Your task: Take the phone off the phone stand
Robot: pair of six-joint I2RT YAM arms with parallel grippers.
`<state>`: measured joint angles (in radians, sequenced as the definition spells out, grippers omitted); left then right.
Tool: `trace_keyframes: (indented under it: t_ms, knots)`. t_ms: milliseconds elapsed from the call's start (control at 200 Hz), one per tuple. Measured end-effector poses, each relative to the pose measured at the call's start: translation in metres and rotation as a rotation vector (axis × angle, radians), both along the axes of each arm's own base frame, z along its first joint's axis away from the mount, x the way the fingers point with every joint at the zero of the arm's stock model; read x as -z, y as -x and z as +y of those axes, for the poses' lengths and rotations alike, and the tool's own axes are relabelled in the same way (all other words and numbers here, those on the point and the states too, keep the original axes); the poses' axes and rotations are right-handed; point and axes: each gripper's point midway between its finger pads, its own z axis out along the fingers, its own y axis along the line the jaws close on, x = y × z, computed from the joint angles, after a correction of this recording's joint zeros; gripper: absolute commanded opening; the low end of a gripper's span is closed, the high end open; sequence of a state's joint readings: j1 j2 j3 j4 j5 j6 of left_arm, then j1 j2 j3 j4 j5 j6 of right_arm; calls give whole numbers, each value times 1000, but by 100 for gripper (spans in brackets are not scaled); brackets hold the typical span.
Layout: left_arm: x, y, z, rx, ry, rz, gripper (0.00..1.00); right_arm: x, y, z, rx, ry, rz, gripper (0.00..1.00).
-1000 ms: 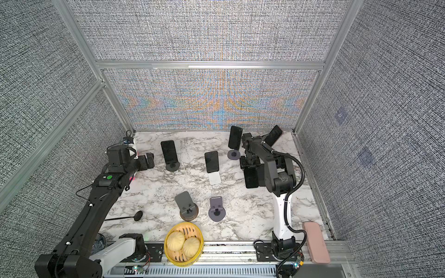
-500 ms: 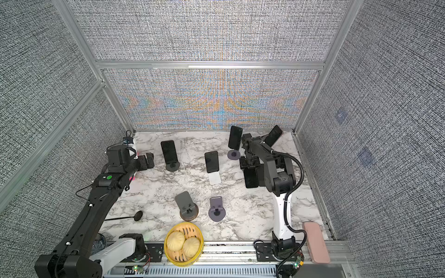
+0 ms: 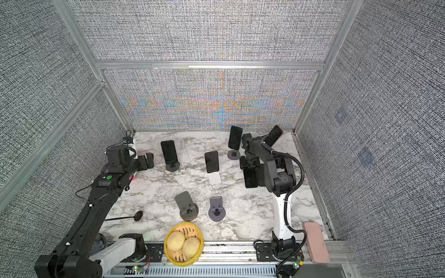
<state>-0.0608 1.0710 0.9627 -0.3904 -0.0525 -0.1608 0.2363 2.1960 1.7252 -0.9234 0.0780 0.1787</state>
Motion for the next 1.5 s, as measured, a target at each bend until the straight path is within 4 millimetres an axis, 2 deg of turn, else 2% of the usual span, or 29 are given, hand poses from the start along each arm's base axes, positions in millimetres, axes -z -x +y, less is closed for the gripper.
trace_keyframes:
  t_ms: [200,650,1005,1291,1396,1501]
  knots:
    - [0,0,0,0,0,0,98,0,0,0,3,-1,-1,53]
    - [0,0,0,0,0,0,98,-1,0,0,7,-2,-3,66]
    - [-1,0,0,2,-2,-2,98,-2,0,0,17,-3,-5,81]
    - [-2,1,0,2,-2,-5,98,-6,0,1,16,-3,-9,82]
    - [-2,1,0,2,-2,-6,98,-22,0,5,8,4,-48,82]
    - [-2,1,0,2,-2,-6,98,-38,3,27,-30,-6,-86,78]
